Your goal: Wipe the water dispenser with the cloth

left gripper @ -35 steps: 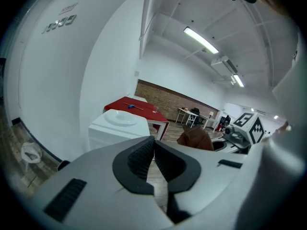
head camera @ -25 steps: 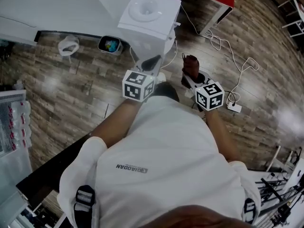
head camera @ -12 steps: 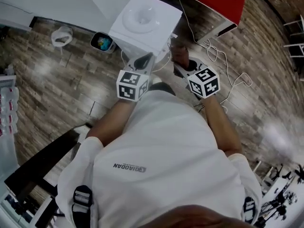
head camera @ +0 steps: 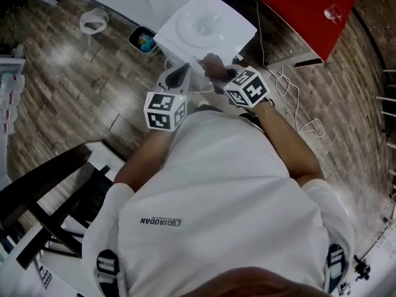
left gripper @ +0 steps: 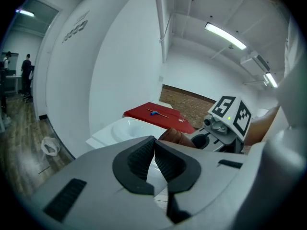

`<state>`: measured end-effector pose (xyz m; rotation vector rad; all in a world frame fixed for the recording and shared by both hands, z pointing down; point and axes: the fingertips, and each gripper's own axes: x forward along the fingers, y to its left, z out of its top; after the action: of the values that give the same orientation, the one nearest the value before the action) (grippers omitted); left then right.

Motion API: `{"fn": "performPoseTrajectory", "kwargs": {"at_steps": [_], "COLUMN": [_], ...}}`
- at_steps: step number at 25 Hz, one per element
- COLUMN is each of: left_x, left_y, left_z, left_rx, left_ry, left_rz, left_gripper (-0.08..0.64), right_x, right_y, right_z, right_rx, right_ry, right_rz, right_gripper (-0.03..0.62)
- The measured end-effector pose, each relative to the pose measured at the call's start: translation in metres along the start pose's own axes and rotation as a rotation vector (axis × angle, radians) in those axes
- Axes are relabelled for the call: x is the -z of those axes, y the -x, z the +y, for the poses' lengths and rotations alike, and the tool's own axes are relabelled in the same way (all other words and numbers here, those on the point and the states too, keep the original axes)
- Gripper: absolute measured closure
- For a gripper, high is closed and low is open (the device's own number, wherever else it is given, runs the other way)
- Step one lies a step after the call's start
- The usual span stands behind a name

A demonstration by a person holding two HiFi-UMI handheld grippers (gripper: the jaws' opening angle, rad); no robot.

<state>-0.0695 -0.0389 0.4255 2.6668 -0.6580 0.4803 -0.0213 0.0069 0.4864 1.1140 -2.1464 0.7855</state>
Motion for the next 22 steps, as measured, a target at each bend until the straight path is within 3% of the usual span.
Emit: {"fn": "performPoseTrajectory", "kwargs": {"at_steps": [5,10,16,22], "left_x": [0.008,0.01,0.015,0.008], "left_y": [0.012,0.016,0.006,-0.019], "left_z": [0.01,0.014,-0.002,-0.028], "left_rx": [-0.124,-0.264,-0.382,-0.454], "left_ry": [0.052,0.129,0.232,0.251], "left_rz": [-0.025,-0.061,-0.059,-0.084], "left_gripper": [0.559,0.559,0.56,0.56], "right_x": [-0.012,-0.013,-0.003,-0.006], "right_y": [-0.024,-0.028,-0.015,-0.002], "right_z": [0.014,0.003,-0.022,-0.062], "right_rx": [-0.106,-0.239,-0.337,-0.361], "right_ry": [0.124,0.078,0.051,0.075], "right_rz": [0.074,0.125,0.217,0.226], "right_gripper": [0.52,0.52,0.52,0.52]}}
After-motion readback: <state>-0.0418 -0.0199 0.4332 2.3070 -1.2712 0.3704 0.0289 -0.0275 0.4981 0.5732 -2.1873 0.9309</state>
